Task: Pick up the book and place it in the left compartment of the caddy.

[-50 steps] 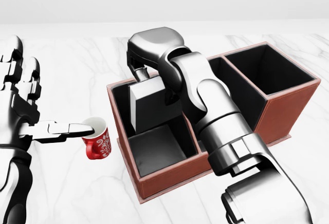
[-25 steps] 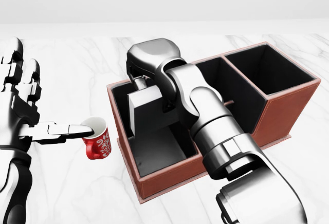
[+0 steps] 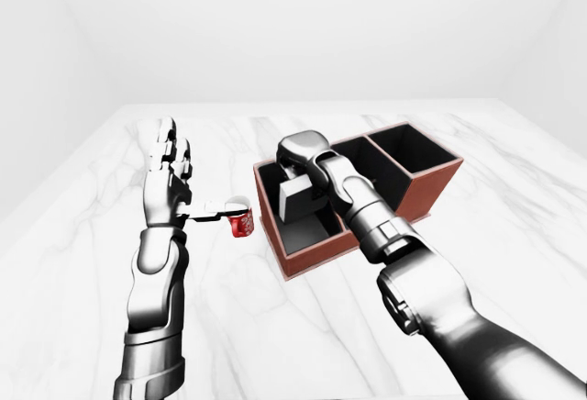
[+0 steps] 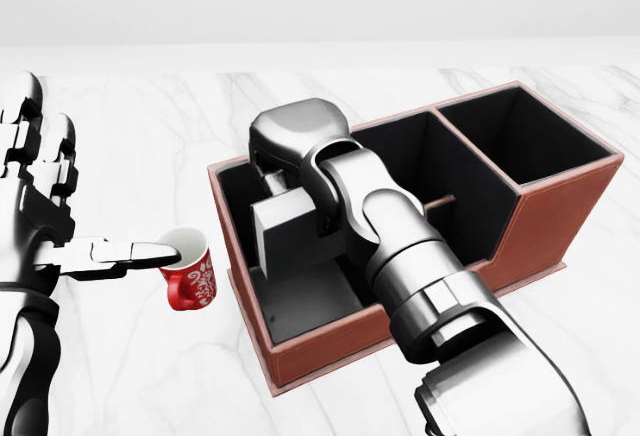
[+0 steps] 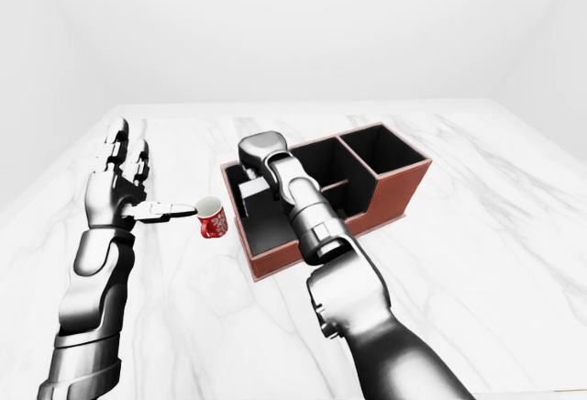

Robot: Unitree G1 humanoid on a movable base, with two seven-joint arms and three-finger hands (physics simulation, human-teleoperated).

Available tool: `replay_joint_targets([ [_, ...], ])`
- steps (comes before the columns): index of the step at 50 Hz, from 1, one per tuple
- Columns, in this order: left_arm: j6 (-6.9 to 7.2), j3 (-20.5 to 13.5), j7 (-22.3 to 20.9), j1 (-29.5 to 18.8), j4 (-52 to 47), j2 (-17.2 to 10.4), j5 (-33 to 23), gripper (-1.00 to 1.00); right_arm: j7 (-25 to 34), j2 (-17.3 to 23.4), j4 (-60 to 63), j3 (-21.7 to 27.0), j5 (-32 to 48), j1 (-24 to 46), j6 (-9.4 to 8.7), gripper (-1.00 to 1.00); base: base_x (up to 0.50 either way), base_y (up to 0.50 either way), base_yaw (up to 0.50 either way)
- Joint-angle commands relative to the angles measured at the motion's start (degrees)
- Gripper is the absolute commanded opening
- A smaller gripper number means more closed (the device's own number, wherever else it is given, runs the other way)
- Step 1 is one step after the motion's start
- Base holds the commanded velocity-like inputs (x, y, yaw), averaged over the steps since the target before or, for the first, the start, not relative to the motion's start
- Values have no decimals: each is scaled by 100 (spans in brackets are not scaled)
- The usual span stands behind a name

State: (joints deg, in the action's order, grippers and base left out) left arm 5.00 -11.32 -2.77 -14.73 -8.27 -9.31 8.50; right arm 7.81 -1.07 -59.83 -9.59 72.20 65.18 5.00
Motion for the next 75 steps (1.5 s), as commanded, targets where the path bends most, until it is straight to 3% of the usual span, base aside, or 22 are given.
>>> replay_joint_targets([
  [1,0,0,-3,19,7,5,-2,100,-293,-53,-144,67,231,-38,0,-100,0,0,0],
  [49,0,18,-11,24,90,10,-16,100,-1273,-178,-1058,-27,488,-144,0,-100,0,0,0],
  [71,0,1,-19,76,78,24,-5,100,-1387,-190,-1096,-35,519,-245,0,-100,0,0,0],
  [75,0,-9,-21,72,67,15,4,100,-1380,-184,-1090,-40,534,-259,0,-84,0,0,0],
])
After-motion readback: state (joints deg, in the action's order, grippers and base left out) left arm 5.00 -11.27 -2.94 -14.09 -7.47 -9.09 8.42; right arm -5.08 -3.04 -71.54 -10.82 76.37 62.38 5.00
